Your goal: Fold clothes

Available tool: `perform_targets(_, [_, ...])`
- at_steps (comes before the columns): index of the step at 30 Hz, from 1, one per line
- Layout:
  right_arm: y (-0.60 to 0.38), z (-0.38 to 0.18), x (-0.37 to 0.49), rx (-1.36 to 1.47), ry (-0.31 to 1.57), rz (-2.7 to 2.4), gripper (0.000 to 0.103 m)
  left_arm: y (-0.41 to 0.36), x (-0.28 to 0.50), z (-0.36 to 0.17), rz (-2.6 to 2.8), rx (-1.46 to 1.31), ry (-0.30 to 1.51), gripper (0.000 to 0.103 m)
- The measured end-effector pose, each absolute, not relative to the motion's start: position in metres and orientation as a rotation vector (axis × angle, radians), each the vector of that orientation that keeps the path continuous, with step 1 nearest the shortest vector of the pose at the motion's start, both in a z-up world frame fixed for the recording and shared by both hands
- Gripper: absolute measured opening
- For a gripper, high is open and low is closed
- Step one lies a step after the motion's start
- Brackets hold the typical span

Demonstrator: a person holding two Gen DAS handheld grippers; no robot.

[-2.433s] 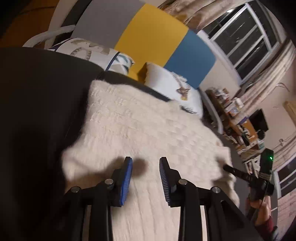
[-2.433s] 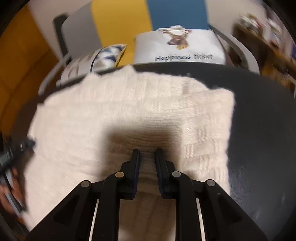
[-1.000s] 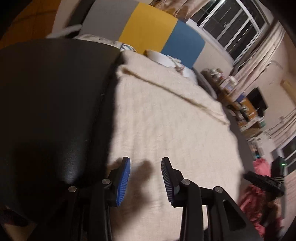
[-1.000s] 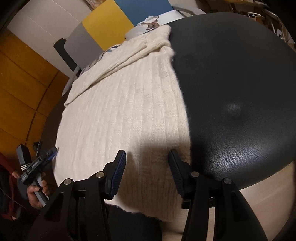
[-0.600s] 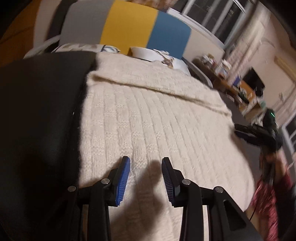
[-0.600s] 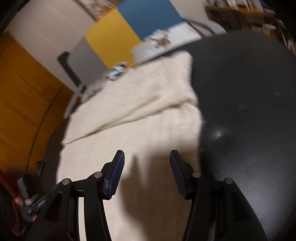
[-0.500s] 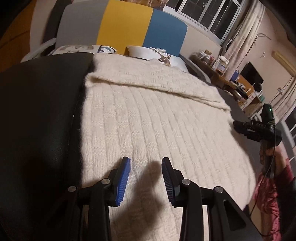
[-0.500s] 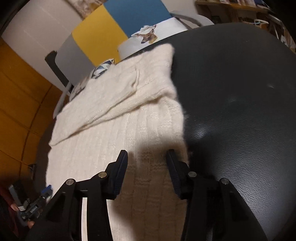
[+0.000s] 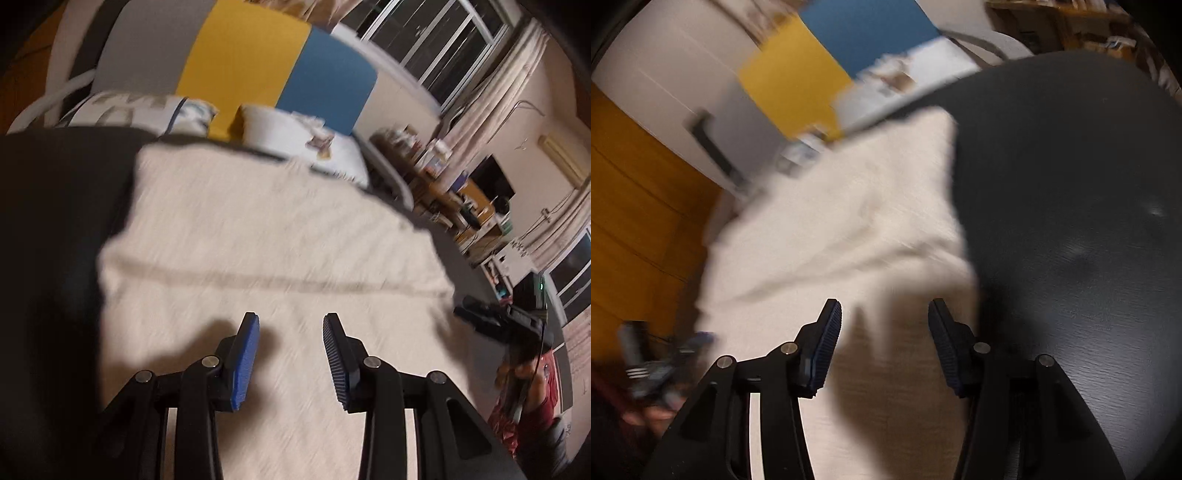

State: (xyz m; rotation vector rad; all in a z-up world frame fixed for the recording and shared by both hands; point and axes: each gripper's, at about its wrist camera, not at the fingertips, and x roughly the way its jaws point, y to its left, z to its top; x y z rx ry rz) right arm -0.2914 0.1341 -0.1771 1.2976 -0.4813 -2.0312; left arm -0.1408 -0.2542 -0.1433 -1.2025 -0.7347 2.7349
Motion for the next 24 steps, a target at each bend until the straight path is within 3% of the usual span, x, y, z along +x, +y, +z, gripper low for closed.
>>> perform_targets(2, [0.137,-0.179,-0.299,1.273,-0.618,-1.984,0.075,-0.246,-0.167,-0.134,2.743,-1.175,-0.69,0.036])
perform_targets(4, [0.14,-0.186,-0.309,1.277,-0.766,-1.949,0.083,-0.238,-0.188,-0.125,2.762,-1.131,-0.653,0.036])
perform_targets(8, [0.151,-0.217,-0.327,1.316,-1.133,-1.892,0.084,-0.217,-0.229,-0.112,2.753,-1.063,-0.588,0.036])
perform_targets(12, [0.157,-0.218,-0.324,1.199,-1.288,-1.952,0.085,-0.184,-0.276,-0.129,2.712,-1.199,-0.422,0.036])
perform_targets(15, [0.158,-0.216,-0.324,1.115,-1.319,-1.984,0.093,-0.167,-0.292,-0.157,2.669,-1.37,-0.283,0.036])
perform_targets(18, [0.16,-0.214,-0.319,1.044,-1.315,-2.096,0.093,-0.16,-0.283,-0.159,2.683,-1.323,-0.189,0.036])
perform_targets(24, [0.157,-0.185,-0.3,1.063,-1.072,-2.23,0.093,-0.175,-0.28,-0.141,2.692,-1.253,-0.281,0.036])
